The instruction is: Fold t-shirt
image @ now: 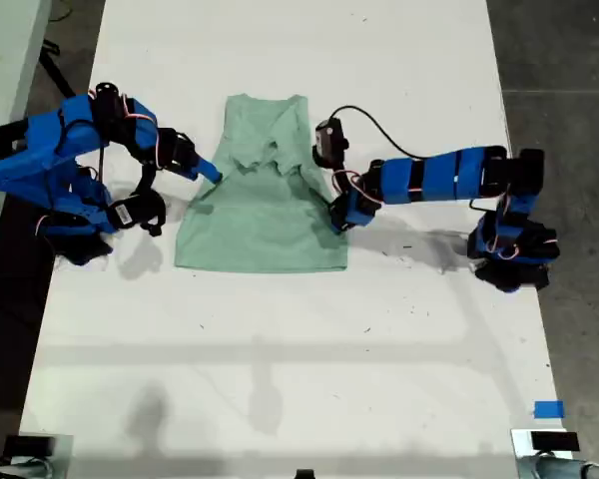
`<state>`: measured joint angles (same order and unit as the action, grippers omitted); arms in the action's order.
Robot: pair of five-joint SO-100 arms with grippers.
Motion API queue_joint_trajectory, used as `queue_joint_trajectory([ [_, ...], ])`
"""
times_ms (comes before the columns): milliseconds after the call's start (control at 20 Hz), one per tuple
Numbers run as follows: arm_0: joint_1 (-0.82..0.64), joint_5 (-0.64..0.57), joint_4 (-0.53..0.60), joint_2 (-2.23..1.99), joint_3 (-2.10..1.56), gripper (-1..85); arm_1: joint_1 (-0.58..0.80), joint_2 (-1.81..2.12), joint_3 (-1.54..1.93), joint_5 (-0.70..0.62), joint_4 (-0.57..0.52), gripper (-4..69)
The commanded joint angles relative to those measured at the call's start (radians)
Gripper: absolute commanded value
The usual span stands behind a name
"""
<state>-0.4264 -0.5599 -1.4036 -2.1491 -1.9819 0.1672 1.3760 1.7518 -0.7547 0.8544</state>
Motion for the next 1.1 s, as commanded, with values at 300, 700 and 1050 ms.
queue_joint_trajectory([
  [300, -0.014, 0.002, 0.029, -0.028, 0.008, 21.1, -0.089, -0.029, -0.354, -0.009, 0.581, 0.1],
  [700, 0.000, 0.009, 0.029, -0.028, 0.014, 20.8, -0.115, -0.236, -0.934, 0.216, 0.699, 0.1],
  [1050, 0.005, 0.009, 0.034, -0.023, 0.025, 20.6, -0.173, -0.365, -0.943, 0.313, 0.367, 0.1],
])
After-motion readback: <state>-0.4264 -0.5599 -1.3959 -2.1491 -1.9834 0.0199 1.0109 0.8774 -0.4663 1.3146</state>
